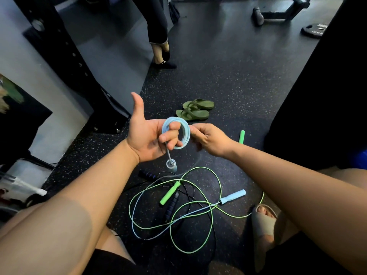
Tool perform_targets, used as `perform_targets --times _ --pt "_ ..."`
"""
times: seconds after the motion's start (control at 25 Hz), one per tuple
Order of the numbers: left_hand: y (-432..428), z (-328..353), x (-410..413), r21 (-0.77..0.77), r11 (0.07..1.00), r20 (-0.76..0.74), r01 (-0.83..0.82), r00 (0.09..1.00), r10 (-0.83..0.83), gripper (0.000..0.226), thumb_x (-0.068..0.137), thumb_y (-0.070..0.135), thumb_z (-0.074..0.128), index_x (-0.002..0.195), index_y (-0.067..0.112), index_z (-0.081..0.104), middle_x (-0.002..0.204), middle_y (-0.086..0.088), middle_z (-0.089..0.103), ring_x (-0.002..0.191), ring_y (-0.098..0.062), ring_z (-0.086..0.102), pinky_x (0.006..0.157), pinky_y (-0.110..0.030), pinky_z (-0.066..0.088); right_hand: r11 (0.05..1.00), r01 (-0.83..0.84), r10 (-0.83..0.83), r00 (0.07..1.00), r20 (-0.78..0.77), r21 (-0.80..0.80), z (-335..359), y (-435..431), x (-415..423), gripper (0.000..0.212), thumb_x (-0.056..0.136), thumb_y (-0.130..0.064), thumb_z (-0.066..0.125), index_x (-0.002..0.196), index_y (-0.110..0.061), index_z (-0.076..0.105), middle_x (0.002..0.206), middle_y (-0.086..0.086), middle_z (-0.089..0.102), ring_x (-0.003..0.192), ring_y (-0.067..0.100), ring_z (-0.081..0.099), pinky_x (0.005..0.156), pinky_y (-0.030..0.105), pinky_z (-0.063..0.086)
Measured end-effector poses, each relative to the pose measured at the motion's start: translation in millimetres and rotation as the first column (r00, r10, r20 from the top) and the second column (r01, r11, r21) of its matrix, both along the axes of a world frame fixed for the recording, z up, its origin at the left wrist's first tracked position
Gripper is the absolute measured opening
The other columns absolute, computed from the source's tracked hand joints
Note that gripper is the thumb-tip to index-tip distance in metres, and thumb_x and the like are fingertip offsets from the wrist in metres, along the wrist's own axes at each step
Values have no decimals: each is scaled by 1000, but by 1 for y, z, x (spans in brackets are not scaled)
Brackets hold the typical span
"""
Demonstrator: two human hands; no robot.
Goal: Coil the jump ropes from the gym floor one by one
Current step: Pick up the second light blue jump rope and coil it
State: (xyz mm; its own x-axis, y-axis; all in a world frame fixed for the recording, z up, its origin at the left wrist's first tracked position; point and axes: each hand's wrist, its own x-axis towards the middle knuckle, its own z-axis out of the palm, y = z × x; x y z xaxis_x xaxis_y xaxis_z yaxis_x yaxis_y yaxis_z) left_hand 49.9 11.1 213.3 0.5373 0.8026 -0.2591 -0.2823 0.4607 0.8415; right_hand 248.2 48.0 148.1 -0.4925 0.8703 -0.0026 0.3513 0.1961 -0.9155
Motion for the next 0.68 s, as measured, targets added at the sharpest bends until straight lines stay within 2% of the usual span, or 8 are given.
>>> perform_targets --times 0.08,0.2,0.32,0.4,0.52,0.6,0.68 --pt "3 0 -3 -4 995 122 -101 987 101 113 55 104 4 79 7 57 54 -2 46 59 -26 53 89 -35 45 997 -27 28 999 16 -71 -7 -4 -4 37 104 -34 47 82 -4 55 68 12 55 60 21 54 57 32 45" --pt "8 0 -8 -23 960 266 -278 924 274 115 60 103 17 95 3 61 76 -8 58 80 -30 60 91 -37 51 968 -152 176 978 108 -200 -12 -12 -9 24 105 -26 47 89 -18 62 73 14 61 67 23 57 64 33 46" --pt "11 -1 -10 22 909 286 -416 874 393 114 67 99 16 106 1 58 91 -13 67 95 -33 68 109 -46 45 940 -207 261 948 181 -272 -10 -17 -13 27 106 -26 43 100 -13 66 69 10 63 65 21 57 64 32 45" --pt "14 -4 -9 104 890 158 -444 891 426 116 71 94 9 116 -3 53 96 -16 70 101 -33 69 114 -50 39 962 -205 246 936 250 -179 0 -17 -15 28 105 -28 44 102 -12 67 62 1 61 55 13 57 59 27 46" --pt "20 -14 -4 261 883 -246 -389 858 451 116 78 84 -8 124 -3 52 107 -23 72 109 -34 69 116 -46 31 966 -241 183 894 409 93 19 -14 -14 26 103 -30 49 100 -16 71 65 -8 57 54 1 57 56 22 43" --pt "21 -20 -1 291 909 -427 -298 810 402 117 71 87 -4 121 -1 55 107 -24 73 109 -33 69 116 -46 32 937 -262 136 883 448 232 25 -13 -14 25 101 -34 52 97 -19 72 71 -5 61 62 8 56 62 30 42" --pt "21 -26 -1 278 950 -577 -140 766 282 129 55 101 2 116 3 60 104 -19 75 109 -28 69 114 -47 35 914 -258 101 893 439 314 28 -11 -12 26 98 -39 58 92 -16 71 73 -3 63 64 17 56 61 33 43"
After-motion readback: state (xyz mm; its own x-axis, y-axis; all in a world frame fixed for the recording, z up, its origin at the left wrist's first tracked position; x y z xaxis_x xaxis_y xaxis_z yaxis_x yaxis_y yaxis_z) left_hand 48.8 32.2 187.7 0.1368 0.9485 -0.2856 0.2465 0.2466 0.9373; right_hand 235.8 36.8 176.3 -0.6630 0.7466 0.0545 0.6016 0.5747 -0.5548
